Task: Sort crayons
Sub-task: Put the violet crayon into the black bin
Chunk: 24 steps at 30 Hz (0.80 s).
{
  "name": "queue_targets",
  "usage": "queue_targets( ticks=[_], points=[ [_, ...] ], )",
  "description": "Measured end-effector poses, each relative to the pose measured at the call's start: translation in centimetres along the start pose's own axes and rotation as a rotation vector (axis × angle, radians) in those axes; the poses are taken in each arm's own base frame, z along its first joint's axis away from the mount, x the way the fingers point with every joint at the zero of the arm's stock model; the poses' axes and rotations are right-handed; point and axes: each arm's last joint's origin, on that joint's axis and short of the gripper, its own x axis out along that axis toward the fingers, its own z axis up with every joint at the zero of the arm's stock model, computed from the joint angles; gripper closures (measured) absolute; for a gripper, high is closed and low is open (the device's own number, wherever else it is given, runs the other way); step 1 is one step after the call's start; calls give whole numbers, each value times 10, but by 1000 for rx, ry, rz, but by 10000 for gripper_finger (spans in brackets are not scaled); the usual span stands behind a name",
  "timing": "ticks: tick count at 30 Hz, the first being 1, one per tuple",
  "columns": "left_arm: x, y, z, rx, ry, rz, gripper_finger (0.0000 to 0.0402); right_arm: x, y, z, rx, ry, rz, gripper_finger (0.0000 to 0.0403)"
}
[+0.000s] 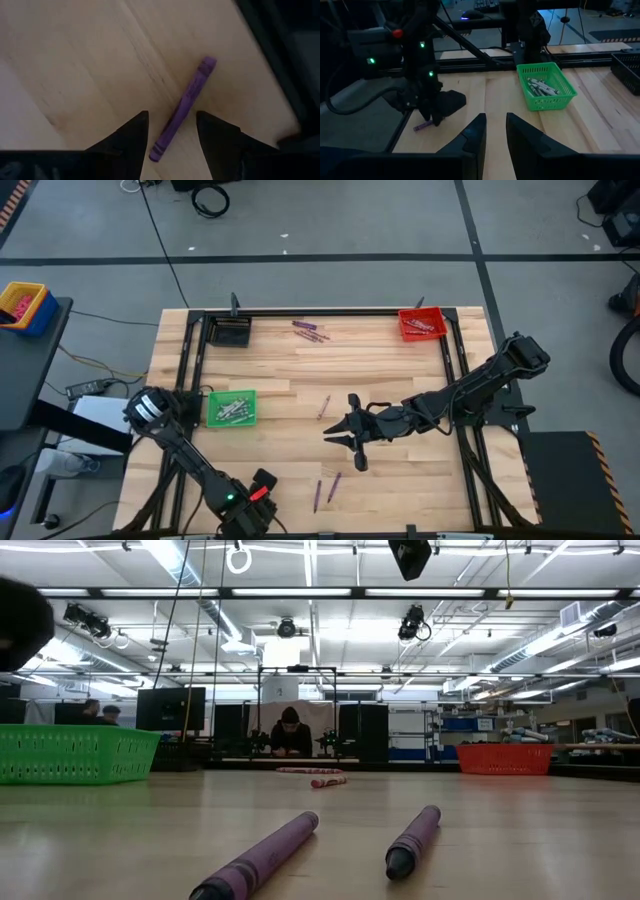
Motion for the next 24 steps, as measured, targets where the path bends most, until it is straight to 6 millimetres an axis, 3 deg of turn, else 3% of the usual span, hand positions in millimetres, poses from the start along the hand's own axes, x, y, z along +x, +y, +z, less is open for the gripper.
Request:
queue_targets(
  ticks=[6,15,20,24],
  points=[
    [9,-2,0,18,16,-8,242,0,0,0,-1,0,0,323],
    [11,-2,1,-12,2,4,384,0,0,0,-1,0,0,323],
    [5,6,15,-50,-61,63,368,0,0,0,2,0,1,323],
    [-14,33,42,-19,-192,225,365,-1,3,0,-3,-1,11,323]
  ],
)
